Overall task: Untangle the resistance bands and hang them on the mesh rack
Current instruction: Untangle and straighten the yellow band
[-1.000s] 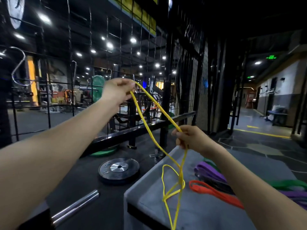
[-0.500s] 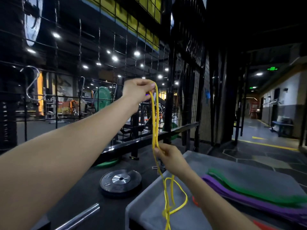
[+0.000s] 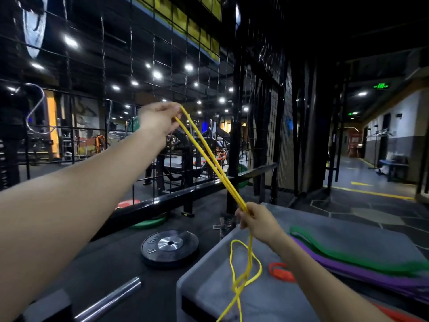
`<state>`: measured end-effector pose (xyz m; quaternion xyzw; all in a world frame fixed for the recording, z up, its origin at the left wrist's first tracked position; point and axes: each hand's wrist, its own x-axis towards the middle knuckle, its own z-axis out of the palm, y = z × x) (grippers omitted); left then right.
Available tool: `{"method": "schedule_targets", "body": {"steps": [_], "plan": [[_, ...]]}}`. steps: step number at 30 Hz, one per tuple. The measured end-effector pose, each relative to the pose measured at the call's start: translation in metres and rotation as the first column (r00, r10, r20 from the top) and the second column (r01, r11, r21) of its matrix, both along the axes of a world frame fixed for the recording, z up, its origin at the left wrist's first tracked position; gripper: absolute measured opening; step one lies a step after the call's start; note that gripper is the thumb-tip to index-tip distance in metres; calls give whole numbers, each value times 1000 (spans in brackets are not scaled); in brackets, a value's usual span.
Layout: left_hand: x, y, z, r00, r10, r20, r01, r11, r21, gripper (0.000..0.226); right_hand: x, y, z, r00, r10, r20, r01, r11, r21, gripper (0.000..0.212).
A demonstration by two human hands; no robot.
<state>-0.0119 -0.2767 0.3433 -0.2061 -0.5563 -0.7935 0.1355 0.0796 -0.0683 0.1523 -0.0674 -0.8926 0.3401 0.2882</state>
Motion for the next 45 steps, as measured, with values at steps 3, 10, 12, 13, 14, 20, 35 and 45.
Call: {"method": "schedule_targets", "body": {"steps": [3,10,12,13,14,20,35,45], "plan": [[-19,-17,-9,996,48,69,-51,998,42,7,8,23,-7,996,-70,60,68,997,35,22],[-38,-25,-57,977,44,210,-58,997,59,15,22,39,-12,987,-159,-5,158,984,-87,28],[-44,-26,-67,972,66,226,-71,997,13,19,25,41,-9,985,-173,-13,171,981,-94,31],[-47,-26,-73,969,74,236,-64,997,-51,17,27,42,-7,981,-193,-16,192,980,-52,31],[-48,-27,-78,965,91,244,-56,988,-145,13,29,42,-4,978,-207,-23,207,978,-2,30],[-37,-10,-119,973,224,-55,-152,441,-884,32,30,27,22,984,-170,59,153,963,222,32],[38,83,-159,831,-553,54,440,596,-672,26,34,3,39,978,199,61,-196,979,-50,39],[-1,52,-117,988,-150,45,156,925,-346,24,32,22,39,970,236,54,-227,963,-143,22]]}}
